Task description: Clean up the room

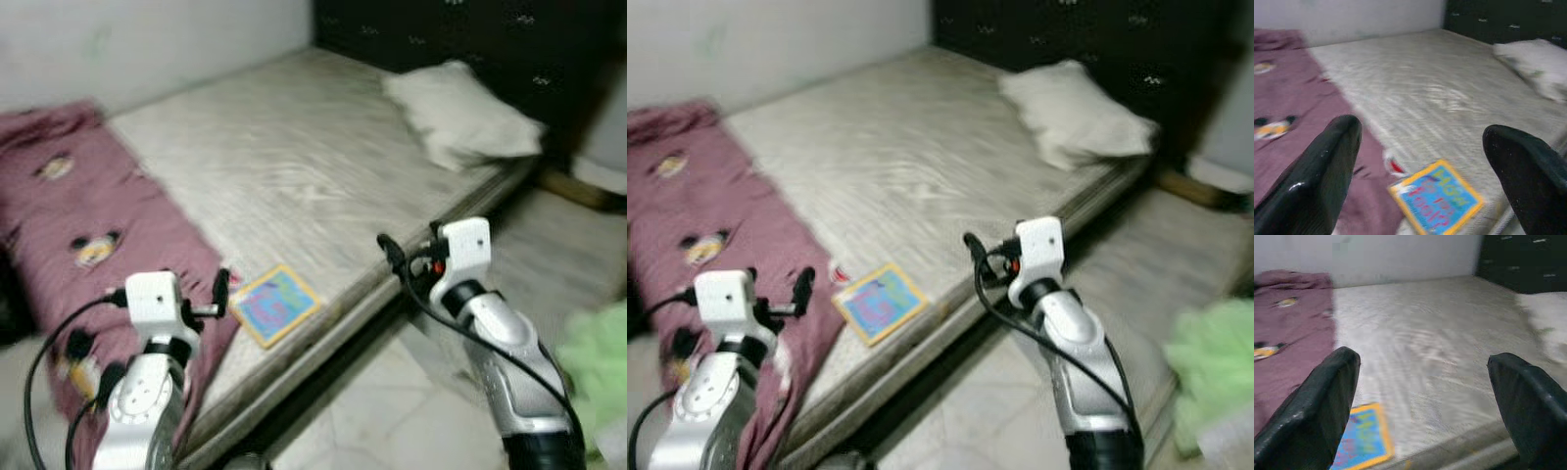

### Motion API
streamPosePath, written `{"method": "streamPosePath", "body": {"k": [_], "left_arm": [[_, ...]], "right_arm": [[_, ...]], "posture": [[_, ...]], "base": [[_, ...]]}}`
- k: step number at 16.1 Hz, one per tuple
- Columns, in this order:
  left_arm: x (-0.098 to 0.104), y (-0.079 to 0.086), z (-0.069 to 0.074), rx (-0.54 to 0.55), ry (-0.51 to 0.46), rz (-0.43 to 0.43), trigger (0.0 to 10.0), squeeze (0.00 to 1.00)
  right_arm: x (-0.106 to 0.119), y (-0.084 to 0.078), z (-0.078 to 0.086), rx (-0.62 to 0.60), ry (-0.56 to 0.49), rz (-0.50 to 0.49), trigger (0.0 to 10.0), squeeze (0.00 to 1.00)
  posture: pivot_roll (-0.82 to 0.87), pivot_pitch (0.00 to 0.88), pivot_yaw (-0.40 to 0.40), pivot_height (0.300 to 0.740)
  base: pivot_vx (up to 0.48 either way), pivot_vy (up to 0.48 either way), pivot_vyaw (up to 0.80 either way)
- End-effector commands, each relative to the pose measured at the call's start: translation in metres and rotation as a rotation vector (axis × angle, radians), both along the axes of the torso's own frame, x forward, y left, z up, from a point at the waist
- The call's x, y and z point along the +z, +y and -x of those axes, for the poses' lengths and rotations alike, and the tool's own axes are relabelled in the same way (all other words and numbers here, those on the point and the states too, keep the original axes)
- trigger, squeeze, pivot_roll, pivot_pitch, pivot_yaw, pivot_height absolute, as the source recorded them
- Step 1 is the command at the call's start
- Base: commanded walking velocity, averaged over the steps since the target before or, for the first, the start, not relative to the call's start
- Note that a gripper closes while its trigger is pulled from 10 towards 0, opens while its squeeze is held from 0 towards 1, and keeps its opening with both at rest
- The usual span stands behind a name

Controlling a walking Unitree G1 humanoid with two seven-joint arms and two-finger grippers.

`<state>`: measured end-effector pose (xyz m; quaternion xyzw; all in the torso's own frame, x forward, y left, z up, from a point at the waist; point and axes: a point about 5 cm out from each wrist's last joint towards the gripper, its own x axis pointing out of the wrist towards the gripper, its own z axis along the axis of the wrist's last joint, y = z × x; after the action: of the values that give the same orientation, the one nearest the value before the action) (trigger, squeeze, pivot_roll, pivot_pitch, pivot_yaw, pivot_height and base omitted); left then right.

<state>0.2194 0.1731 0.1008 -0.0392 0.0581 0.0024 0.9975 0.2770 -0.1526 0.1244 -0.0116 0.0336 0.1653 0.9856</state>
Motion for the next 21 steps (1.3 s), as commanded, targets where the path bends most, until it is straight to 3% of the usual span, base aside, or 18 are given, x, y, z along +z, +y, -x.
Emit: {"method": "streamPosePath", "body": {"k": [1, 21], "left_arm": [[0.0002, 0.0041, -0.0004, 0.012, 0.0, -0.008, 10.0, 0.0], [0.0038, -0.0025, -0.0063, -0.05, -0.031, 0.012, 10.0, 0.0]], "right_arm": [[0.0045, 0.0069, -0.0028, 0.024, -0.023, -0.01, 10.0, 0.0], [0.0091, 0.0139, -0.0112, 0.011, -0.065, -0.05, 10.0, 0.0]], "posture": [[-0.1, 0.0, -0.004, 0.74], [-0.1, 0.0, -0.001, 0.74]], "base": [[0.0, 0.0, 0.8], [0.0, 0.0, 0.74]]}}
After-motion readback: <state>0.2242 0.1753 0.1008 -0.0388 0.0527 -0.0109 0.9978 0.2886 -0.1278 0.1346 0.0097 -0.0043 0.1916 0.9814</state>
